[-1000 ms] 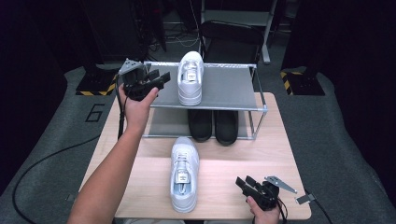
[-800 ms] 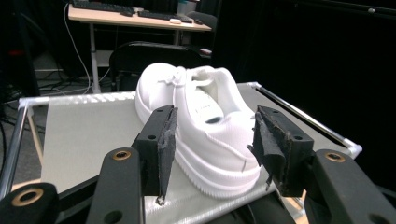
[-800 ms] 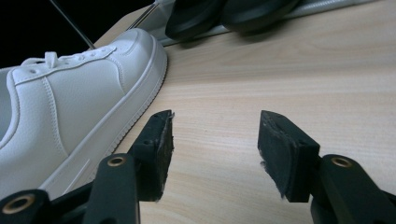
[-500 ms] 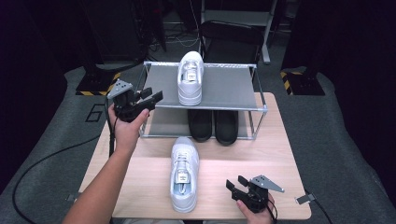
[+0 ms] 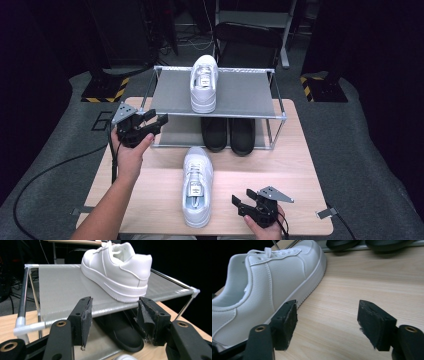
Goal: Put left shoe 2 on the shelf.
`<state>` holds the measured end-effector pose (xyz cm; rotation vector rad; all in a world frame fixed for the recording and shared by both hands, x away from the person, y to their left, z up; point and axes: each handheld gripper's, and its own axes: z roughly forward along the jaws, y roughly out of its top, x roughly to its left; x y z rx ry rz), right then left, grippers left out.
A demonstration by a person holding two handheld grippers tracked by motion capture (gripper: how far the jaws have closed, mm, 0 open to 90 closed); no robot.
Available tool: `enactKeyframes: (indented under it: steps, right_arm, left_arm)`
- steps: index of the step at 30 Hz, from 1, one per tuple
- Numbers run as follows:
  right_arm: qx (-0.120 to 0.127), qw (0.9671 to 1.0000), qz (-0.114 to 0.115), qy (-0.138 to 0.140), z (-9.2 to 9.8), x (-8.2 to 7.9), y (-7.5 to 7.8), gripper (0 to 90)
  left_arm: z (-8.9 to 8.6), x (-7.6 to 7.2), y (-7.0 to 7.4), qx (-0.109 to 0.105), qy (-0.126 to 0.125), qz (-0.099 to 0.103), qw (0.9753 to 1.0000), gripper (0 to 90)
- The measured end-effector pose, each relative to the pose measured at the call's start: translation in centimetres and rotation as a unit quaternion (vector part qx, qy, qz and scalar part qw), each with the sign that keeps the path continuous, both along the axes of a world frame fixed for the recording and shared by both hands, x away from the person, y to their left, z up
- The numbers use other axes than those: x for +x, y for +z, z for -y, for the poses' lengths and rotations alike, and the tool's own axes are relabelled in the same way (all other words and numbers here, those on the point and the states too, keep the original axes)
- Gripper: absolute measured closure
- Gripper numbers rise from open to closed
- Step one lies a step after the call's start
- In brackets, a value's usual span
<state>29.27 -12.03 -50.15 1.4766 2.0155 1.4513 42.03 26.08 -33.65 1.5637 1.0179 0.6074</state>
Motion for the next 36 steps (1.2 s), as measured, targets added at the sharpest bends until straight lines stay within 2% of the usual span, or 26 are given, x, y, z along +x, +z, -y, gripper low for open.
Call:
enactKeyframes:
  steps: [2,5,7,11,12,14,17,20,24,27,29,30,36]
  right_arm:
    - [0.013,0.9999,-0.003,0.008,-0.2,0.0,0.0,28.3]
    - [0.006,0.9999,0.005,0.010,-0.6,0.1,0.1,21.0]
    - [0.001,0.9999,0.010,0.008,-0.9,0.0,0.3,16.4]
    - [-0.001,0.9997,0.015,0.020,-1.6,-0.1,0.5,15.7]
    - [-0.008,0.9996,0.018,0.021,-1.8,-0.1,0.5,16.8]
    - [-0.019,0.9994,0.022,0.020,-2.2,-0.1,0.7,26.5]
    - [-0.013,0.9995,0.024,0.019,-2.5,0.0,0.8,35.6]
    - [-0.001,0.9993,0.020,0.031,-2.8,0.2,1.0,43.5]
    - [0.006,0.9991,0.022,0.037,-3.4,0.4,1.5,42.8]
    - [0.008,0.9990,0.023,0.036,-3.6,0.4,1.9,42.3]
    - [0.012,0.9990,0.027,0.034,-3.6,0.4,2.1,41.4]
    - [0.016,0.9989,0.028,0.035,-3.7,0.4,2.3,41.4]
    - [0.026,0.9981,0.030,0.046,-4.7,0.6,2.6,39.1]
  left_arm:
    - [0.0,-0.3,-0.3,0.008,0.001,0.002,1.0000,43.8]
    - [-0.1,-0.7,-0.8,0.008,-0.002,0.010,0.9999,42.3]
    - [-0.3,-1.0,-1.2,0.004,-0.004,0.000,1.0000,39.9]
    - [-0.6,-1.6,-1.9,-0.006,-0.018,-0.012,0.9998,35.0]
    - [-0.6,-1.9,-2.1,0.000,-0.012,-0.008,0.9999,33.7]
    - [-0.6,-2.3,-2.3,0.009,-0.005,-0.002,0.9999,31.7]
    - [-0.6,-2.7,-2.7,0.005,-0.007,-0.008,0.9999,29.9]
    - [-0.8,-3.0,-3.4,-0.004,-0.010,-0.019,0.9998,27.5]
    - [-1.1,-3.3,-4.1,-0.027,-0.009,-0.034,0.9990,23.4]
    - [-1.0,-3.5,-4.4,-0.025,-0.016,-0.042,0.9987,23.1]
    - [-0.7,-3.7,-4.7,-0.015,-0.012,-0.044,0.9988,23.0]
    - [-0.7,-3.8,-4.8,-0.014,-0.009,-0.050,0.9986,23.0]
    - [-0.9,-4.5,-5.6,-0.020,0.002,-0.053,0.9984,23.6]
